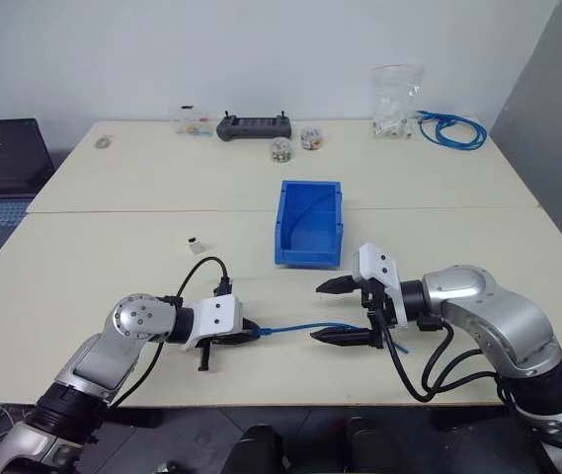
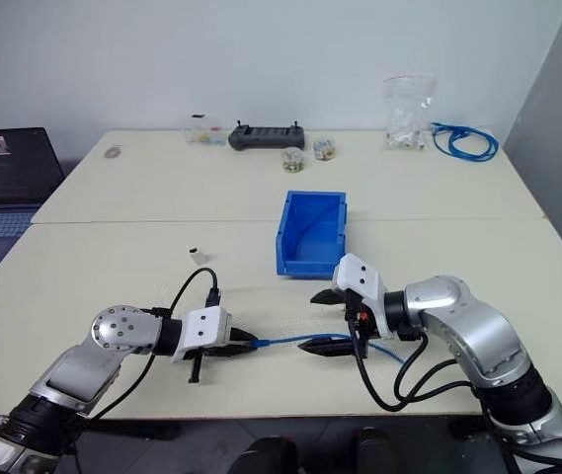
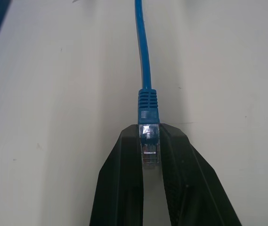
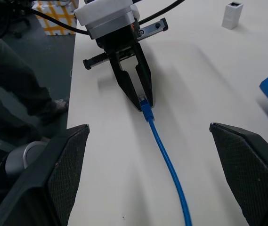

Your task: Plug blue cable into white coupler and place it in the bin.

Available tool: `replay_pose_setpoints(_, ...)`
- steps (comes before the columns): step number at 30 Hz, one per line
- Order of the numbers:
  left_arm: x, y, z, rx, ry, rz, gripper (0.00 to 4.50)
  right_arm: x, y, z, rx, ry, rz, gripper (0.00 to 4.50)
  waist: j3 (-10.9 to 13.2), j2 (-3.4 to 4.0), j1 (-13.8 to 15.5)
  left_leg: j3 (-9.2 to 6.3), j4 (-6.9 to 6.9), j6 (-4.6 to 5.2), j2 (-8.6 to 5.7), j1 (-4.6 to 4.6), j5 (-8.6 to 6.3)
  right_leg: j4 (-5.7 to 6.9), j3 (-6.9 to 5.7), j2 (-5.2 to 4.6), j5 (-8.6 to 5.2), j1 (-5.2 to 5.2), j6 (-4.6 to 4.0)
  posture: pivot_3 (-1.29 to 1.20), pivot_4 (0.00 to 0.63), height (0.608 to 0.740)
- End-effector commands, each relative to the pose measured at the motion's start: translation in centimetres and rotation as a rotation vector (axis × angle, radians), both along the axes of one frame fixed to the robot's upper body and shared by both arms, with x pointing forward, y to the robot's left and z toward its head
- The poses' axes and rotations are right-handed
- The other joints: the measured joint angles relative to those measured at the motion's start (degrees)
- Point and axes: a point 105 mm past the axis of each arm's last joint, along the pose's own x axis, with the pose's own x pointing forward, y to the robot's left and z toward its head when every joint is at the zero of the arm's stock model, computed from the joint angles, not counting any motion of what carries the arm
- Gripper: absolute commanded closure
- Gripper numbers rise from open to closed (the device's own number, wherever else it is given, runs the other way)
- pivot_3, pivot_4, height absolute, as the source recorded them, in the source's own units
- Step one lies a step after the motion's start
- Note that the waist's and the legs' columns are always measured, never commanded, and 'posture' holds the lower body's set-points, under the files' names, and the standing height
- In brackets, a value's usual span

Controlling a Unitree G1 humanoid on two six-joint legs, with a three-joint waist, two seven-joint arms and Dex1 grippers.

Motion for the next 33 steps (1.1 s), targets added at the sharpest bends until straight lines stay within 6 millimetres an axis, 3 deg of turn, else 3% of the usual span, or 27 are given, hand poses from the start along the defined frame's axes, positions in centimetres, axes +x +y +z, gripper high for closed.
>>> replay_pose_setpoints(1, -0.7, 2.0, -2.4, 0.088, 0.158, 0.113, 4.25, -1.0, 0.0, 1.7, 0.07, -0.091, 0.042, 0.15, -0.01, 0.01, -0.06, 0.0, -0.04, 0.0, 0.02, 0.01, 0.0, -0.01, 0.0, 0.02, 0.0, 0.0, 0.0, 0.0, 0.15, 0.74)
replay_pose_setpoints(10, 0.1, -4.1, 6.2, -0.363, 0.325, 0.116, 4.25, -4.2, -1.6, 2.3, 0.141, 0.069, 0.083, 0.15, 0.3, -0.48, 0.05, -0.02, -0.03, -0.01, 0.03, -0.39, 0.01, -0.03, -0.03, 0.04, -0.01, -0.31, -0.01, 0.0, 0.15, 0.74)
replay_pose_setpoints(13, -0.3, -5.4, 8.5, -0.458, 0.379, 0.084, 4.25, -5.3, -2.0, 2.5, 0.156, 0.154, 0.071, 0.15, 0.38, -0.62, 0.15, -0.25, 0.4, -0.03, 0.03, -0.91, 0.01, -0.03, -0.24, 0.05, 0.0, -0.54, -0.01, 0.0, 0.15, 0.74)
replay_pose_setpoints(17, -0.5, -6.6, 11.6, -0.604, 0.456, 0.063, 4.25, -6.2, -3.1, 2.2, 0.195, 0.256, -0.024, 0.15, 0.41, -0.68, 0.36, -0.25, 0.45, -0.04, -0.07, -0.96, 0.0, -0.08, -0.2, -0.04, 0.0, -0.51, 0.0, 0.0, 0.15, 0.74)
replay_pose_setpoints(23, -0.7, -7.2, 13.3, -0.717, 0.564, 0.047, 4.25, -3.7, -3.0, 3.2, 0.372, 0.275, -0.201, 0.15, 0.48, -0.78, -0.07, -0.19, 0.44, -0.03, -0.03, -0.87, 0.0, -0.04, -0.14, 0.01, 0.01, -0.5, 0.04, 0.0, 0.15, 0.74)
replay_pose_setpoints(33, -1.7, -7.5, 14.1, -0.798, 0.698, 0.022, 4.25, -2.3, -1.6, 6.1, 0.609, 0.33, -0.217, 0.15, 0.51, -0.78, 0.09, -0.17, 0.46, -0.05, -0.08, -0.9, 0.01, -0.07, -0.07, -0.02, 0.01, -0.52, 0.03, 0.0, 0.15, 0.74)
